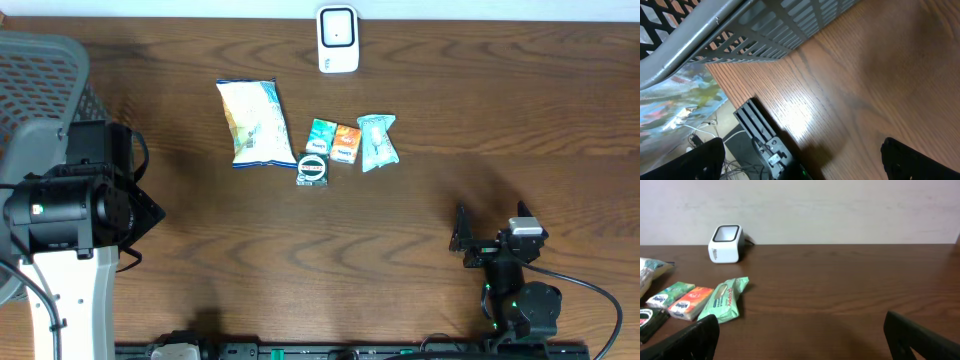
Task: Scan the item barcode
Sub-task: 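Move the left gripper back toward the grey basket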
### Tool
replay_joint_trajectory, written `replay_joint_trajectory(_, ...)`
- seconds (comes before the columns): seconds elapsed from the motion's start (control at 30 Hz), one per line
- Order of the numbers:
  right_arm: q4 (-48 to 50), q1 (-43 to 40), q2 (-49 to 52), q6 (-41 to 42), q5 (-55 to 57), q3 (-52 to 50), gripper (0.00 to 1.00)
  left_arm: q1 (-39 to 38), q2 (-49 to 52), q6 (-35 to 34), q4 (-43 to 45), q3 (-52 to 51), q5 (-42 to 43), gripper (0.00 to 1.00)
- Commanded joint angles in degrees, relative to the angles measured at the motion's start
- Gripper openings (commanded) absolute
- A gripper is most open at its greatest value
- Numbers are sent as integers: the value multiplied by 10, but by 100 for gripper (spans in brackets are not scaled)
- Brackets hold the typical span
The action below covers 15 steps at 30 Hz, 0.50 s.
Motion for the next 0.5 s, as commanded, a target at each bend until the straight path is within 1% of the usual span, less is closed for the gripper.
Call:
replay_joint_trajectory(0.0,-2,-3,-1,3,1,-1,99,3,-2,-7,-3,0,-2,98)
replay_joint_trajectory(0.27,5,-3,-1,6,-2,-1,99,3,-2,-7,-3,0,-2,98)
replay_joint_trajectory(0.3,18,-3,-1,23,-17,-1,99,3,-2,-7,-3,0,-2,98)
replay_joint_trajectory(0.33,37,-3,-1,55,-45,-1,99,3,-2,-7,-3,0,-1,98)
replay_joint_trajectory(0.47,118,-3,-1,271,-226,-1,99,3,-2,-7,-3,0,-2,98)
